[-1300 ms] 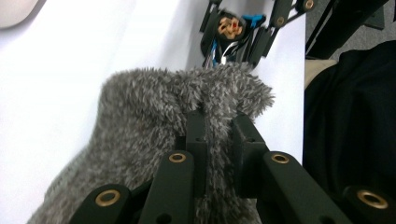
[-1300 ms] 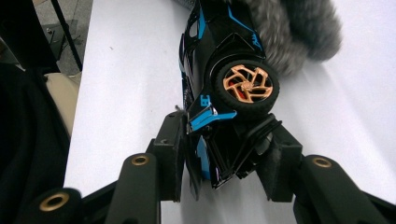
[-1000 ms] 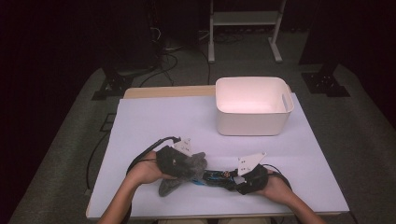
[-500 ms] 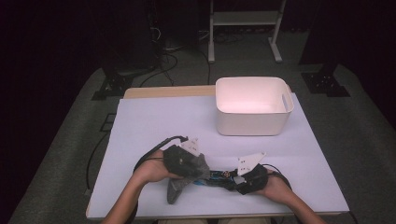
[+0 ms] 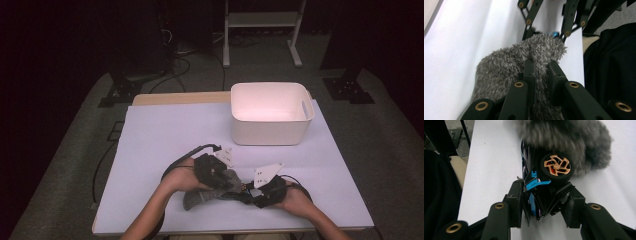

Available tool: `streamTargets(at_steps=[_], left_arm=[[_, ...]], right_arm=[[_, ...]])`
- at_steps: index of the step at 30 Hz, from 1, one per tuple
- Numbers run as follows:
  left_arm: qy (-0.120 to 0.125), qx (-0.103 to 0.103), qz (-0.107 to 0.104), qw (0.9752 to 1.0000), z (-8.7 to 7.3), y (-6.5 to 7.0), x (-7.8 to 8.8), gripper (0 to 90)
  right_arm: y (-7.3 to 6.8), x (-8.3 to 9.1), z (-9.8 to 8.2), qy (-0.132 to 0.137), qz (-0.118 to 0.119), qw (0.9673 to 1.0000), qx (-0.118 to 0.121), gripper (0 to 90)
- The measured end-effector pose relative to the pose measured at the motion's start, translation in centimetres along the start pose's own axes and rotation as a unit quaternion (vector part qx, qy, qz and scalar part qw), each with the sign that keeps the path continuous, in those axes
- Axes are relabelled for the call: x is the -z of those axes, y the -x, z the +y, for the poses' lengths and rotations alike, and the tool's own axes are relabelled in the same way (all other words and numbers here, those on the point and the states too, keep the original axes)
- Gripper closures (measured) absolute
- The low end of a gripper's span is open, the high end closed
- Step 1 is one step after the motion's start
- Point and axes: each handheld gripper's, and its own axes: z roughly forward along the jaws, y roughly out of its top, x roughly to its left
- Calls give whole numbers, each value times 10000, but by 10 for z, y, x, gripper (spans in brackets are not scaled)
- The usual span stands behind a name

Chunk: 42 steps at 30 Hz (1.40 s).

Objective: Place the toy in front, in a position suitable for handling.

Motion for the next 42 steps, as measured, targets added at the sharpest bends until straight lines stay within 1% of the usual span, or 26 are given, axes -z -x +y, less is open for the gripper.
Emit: streamTargets(at_steps=[4, 8, 11, 14, 17, 19, 21, 23, 27, 28, 31, 32, 33, 35, 37, 40, 42], left_arm=[[9, 195, 94, 9998, -19, -3, 14, 798], [28, 385, 222, 9990, -36, -5, 26, 798], [89, 514, 216, 9984, -48, -8, 33, 796], [133, 645, 209, 9976, -55, -10, 36, 795], [140, 627, 175, 9978, -54, -10, 35, 796], [142, 583, 161, 9981, -51, -10, 33, 796], [130, 533, 122, 9984, -46, -10, 31, 796], [131, 494, 95, 9987, -41, -10, 27, 795], [97, 439, 96, 9989, -32, -12, 23, 796], [71, 427, 126, 9990, -30, -13, 22, 796], [68, 441, 170, 9989, -22, -18, 21, 795], [34, 445, 186, 9988, -21, -20, 22, 795], [-12, 450, 220, 9987, -18, -23, 21, 795], [-42, 488, 214, 9986, -16, -26, 18, 795], [-94, 497, 182, 9986, -16, -28, 13, 795], [-36, 538, 168, 9984, -18, -28, 12, 796], [1, 546, 127, 9984, -20, -26, 12, 796]], right_arm=[[1, 0, 0, 4, 12, 10000, 6, 567], [1, 0, 0, -4, 10, 10000, 6, 566], [1, 0, 0, -1, 23, 10000, -12, 567], [2, 0, 0, -8, 44, 10000, -51, 567], [2, 0, 0, -5, 64, 10000, -54, 567], [3, 0, 0, -24, 74, 10000, -36, 568], [3, 0, 2, -57, 72, 9999, 44, 568], [4, 0, 3, -96, 60, 9999, 43, 567], [6, 1, 5, -166, -30, 9998, 105, 564], [8, 1, 5, -162, -83, 9997, 147, 564], [13, 3, 4, -167, -196, 9996, 95, 564], [17, 4, 3, -170, -214, 9996, 98, 565], [19, 4, 3, -173, -207, 9996, 73, 564], [26, 5, 1, -158, -180, 9997, -7, 563], [28, 5, 0, -133, -148, 9998, -51, 561], [28, 5, 0, -132, -152, 9996, -186, 549], [27, 5, 1, -145, -149, 9996, -185, 532]])
